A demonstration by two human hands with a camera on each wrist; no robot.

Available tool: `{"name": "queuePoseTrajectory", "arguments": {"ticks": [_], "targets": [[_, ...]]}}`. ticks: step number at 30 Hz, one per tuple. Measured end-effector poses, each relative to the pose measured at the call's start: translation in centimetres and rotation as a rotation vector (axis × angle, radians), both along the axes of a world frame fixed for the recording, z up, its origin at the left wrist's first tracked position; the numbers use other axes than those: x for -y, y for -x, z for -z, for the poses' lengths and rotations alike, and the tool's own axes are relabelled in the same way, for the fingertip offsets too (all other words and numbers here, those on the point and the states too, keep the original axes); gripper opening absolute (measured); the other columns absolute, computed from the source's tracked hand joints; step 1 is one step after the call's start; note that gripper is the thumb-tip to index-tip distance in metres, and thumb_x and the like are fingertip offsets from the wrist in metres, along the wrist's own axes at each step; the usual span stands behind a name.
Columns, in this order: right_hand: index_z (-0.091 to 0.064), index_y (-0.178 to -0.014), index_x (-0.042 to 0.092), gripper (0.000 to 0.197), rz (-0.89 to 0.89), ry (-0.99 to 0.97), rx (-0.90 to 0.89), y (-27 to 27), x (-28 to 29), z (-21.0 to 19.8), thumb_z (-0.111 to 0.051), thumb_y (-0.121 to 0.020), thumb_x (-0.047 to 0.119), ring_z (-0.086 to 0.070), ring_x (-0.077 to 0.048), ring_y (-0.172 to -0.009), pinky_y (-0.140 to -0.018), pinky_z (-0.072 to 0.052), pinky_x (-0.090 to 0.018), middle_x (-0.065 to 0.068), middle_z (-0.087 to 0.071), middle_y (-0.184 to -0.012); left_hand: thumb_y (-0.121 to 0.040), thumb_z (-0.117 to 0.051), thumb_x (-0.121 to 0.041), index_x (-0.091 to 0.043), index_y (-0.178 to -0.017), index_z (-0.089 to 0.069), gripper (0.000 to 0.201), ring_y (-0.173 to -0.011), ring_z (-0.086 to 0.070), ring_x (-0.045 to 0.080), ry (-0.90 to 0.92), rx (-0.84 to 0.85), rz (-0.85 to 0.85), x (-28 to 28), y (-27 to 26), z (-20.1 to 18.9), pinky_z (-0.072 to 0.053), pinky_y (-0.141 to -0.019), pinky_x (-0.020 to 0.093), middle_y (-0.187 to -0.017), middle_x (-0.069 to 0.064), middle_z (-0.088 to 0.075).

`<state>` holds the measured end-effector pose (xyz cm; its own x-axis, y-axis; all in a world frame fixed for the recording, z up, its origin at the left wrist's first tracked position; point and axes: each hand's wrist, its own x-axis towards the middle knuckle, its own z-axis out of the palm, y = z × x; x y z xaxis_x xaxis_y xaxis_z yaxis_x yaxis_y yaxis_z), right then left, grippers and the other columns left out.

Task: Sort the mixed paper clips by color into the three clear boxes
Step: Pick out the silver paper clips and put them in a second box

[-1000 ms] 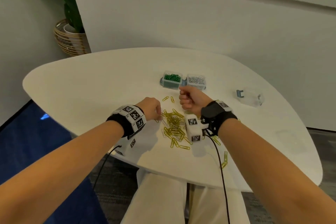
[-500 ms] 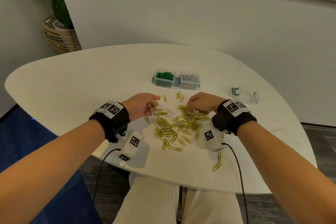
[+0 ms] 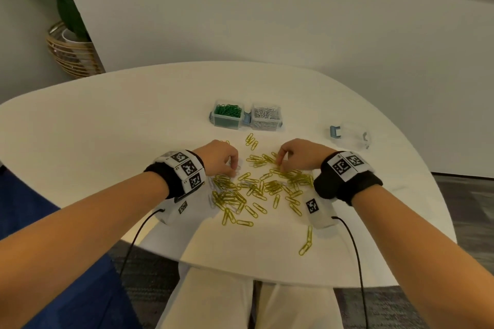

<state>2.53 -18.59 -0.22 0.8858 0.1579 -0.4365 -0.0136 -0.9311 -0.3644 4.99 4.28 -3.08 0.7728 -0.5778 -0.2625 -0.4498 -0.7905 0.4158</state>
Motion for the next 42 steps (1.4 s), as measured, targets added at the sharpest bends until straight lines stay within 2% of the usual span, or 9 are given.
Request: {"name": "queuePoseTrajectory", "arguments": {"ticks": [5, 10, 13, 17, 23, 28, 33, 38, 42], "targets": [[-0.069, -0.100, 0.019, 0.013, -0.141, -0.083, 0.196, -0.5, -3.4, 0.6, -0.062, -0.089, 0.020, -0.045, -0.003, -0.069, -0.065, -0.034, -0.018, 0.015, -0.054, -0.080, -0.092, -0.056, -0.029, -0.011, -0.100, -0.063, 0.021, -0.082, -0.048, 0.013, -0.071, 0.005, 0.014, 1.2, -0.5, -0.6, -0.036, -0.070, 0.024, -0.088, -0.003, -0.052], [-0.067, -0.094, 0.017, 0.012, -0.248, 0.092, 0.205, -1.9, -5.1, 1.8, -0.067, -0.084, 0.023, -0.056, -0.015, -0.084, -0.079, -0.050, -0.032, 0.000, -0.067, -0.099, -0.086, -0.030, -0.012, -0.018, -0.066, -0.031, 0.022, -0.047, -0.024, 0.011, 0.890, -0.766, -0.548, 0.2, -0.9, -0.6, -0.018, -0.044, 0.022, -0.061, 0.001, -0.030], [-0.064, -0.101, 0.011, 0.018, -0.314, 0.200, 0.125, -2.4, -5.5, 2.0, -0.063, -0.087, 0.022, -0.055, -0.019, -0.086, -0.078, -0.048, -0.030, -0.005, -0.064, -0.097, -0.083, -0.027, -0.014, -0.015, -0.067, -0.038, 0.020, -0.048, -0.027, 0.012, 1.078, -0.940, -0.615, -0.4, -0.9, -0.7, -0.019, -0.044, 0.022, -0.058, 0.001, -0.037], [-0.062, -0.101, 0.001, 0.025, -0.134, -0.088, 0.099, -2.5, -3.8, 0.7, -0.051, -0.094, 0.022, -0.048, -0.012, -0.072, -0.065, -0.039, -0.021, -0.002, -0.056, -0.084, -0.090, -0.048, -0.016, -0.012, -0.071, -0.052, 0.020, -0.046, -0.029, 0.010, 0.681, -0.567, -0.556, 0.7, -1.6, -1.0, -0.021, -0.041, 0.020, -0.063, 0.000, -0.038], [-0.043, -0.072, 0.012, 0.014, 0.612, -1.610, -0.392, -0.6, 3.1, 0.7, -0.039, -0.085, 0.016, -0.035, -0.011, -0.055, -0.047, -0.026, -0.019, -0.003, -0.042, -0.075, -0.080, -0.072, -0.033, -0.015, -0.095, -0.065, 0.024, -0.068, -0.044, 0.006, -0.035, -0.019, -0.027, 0.9, -1.4, -0.6, -0.032, -0.059, 0.023, -0.074, -0.011, -0.046], [-0.058, -0.083, 0.010, 0.014, 0.640, -0.987, -0.142, 1.1, 4.3, 1.7, -0.054, -0.092, 0.020, -0.029, -0.009, -0.049, -0.041, -0.021, -0.018, 0.003, -0.038, -0.062, -0.092, -0.056, -0.028, -0.011, -0.094, -0.061, 0.018, -0.079, -0.048, 0.014, -0.069, -0.002, -0.025, 1.6, -1.3, -0.9, -0.034, -0.063, 0.023, -0.085, -0.003, -0.052], [-0.069, -0.095, 0.013, 0.021, 0.133, -0.046, 0.171, 1.7, 3.6, 2.1, -0.072, -0.082, 0.029, -0.040, 0.000, -0.064, -0.055, -0.028, -0.015, 0.016, -0.045, -0.073, -0.089, -0.035, -0.009, -0.014, -0.070, -0.041, 0.020, -0.039, -0.027, 0.007, 0.803, -0.760, -0.498, 3.8, -0.4, -1.5, -0.017, -0.035, 0.017, -0.059, 0.000, -0.042], [-0.068, -0.092, 0.013, 0.019, 0.172, -0.207, 0.102, 1.8, 4.5, 1.4, -0.068, -0.087, 0.031, -0.044, -0.005, -0.057, -0.052, -0.036, -0.016, 0.012, -0.053, -0.067, -0.089, -0.047, -0.013, -0.009, -0.076, -0.057, 0.017, -0.044, -0.031, 0.009, 0.584, -0.629, -0.426, 7.8, 1.2, -1.7, -0.023, -0.038, 0.017, -0.063, -0.001, -0.042], [-0.052, -0.074, 0.016, 0.020, 0.476, -0.963, -0.120, 2.2, 7.5, 0.7, -0.054, -0.094, 0.021, -0.029, -0.007, -0.047, -0.040, -0.022, -0.017, 0.002, -0.039, -0.066, -0.082, -0.068, -0.034, -0.017, -0.091, -0.067, 0.019, -0.075, -0.051, 0.008, 0.094, -0.072, 0.018, 9.5, 2.0, -0.7, -0.037, -0.066, 0.023, -0.084, -0.008, -0.056]]}}
